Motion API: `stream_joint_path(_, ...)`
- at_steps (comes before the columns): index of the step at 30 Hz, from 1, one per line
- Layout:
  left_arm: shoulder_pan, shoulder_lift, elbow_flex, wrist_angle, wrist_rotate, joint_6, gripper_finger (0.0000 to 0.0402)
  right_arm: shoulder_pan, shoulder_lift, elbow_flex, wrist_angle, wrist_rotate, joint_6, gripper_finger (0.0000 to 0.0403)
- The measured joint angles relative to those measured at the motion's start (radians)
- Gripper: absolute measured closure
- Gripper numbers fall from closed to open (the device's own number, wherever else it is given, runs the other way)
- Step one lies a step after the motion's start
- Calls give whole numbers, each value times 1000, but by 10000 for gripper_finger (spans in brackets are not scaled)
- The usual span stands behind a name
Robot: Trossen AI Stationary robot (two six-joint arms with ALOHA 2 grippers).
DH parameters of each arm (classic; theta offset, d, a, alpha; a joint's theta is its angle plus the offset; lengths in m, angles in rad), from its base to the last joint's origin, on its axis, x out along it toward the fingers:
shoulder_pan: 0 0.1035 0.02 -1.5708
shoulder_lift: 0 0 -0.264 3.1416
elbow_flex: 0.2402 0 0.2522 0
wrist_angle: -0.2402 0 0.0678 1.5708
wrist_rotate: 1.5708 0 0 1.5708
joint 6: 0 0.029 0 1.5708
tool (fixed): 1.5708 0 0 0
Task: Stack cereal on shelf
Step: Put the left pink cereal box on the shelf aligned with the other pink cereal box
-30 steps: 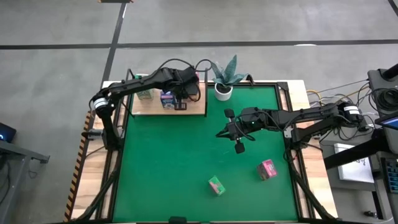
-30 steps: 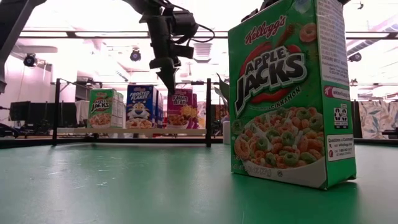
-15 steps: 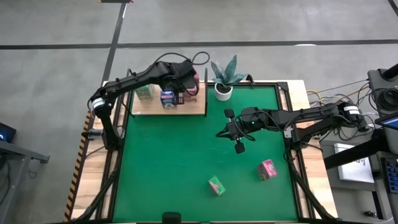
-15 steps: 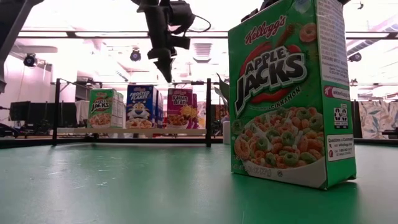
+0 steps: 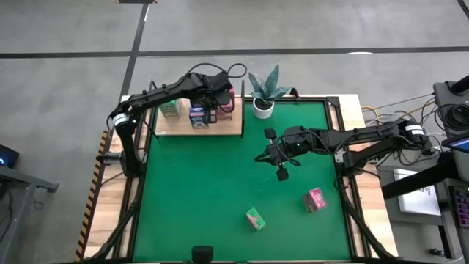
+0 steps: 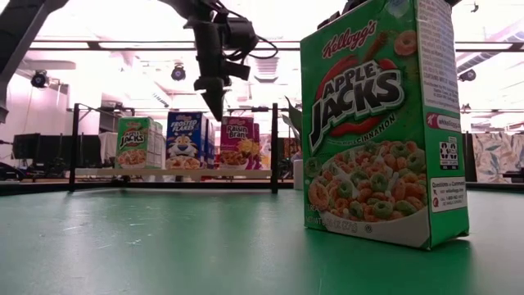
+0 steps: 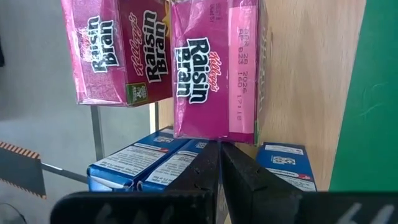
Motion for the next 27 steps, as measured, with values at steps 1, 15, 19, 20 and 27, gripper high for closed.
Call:
stream_joint_path(1, 0, 2, 0, 2, 0, 0, 401, 0, 0, 0, 0, 0, 0, 394)
stream_joint_path(15, -1, 3, -1, 39, 21, -8, 402, 0, 0, 0, 0, 0, 0, 394)
stream_joint_path(19, -1, 3, -1, 39, 21, -13, 402, 0, 0, 0, 0, 0, 0, 394)
stream_joint_path(20, -1, 3, -1, 39, 21, -12, 402, 0, 0, 0, 0, 0, 0, 394)
stream_joint_path(27, 0, 3, -1, 83, 21, -19, 402, 0, 0, 0, 0, 0, 0, 394)
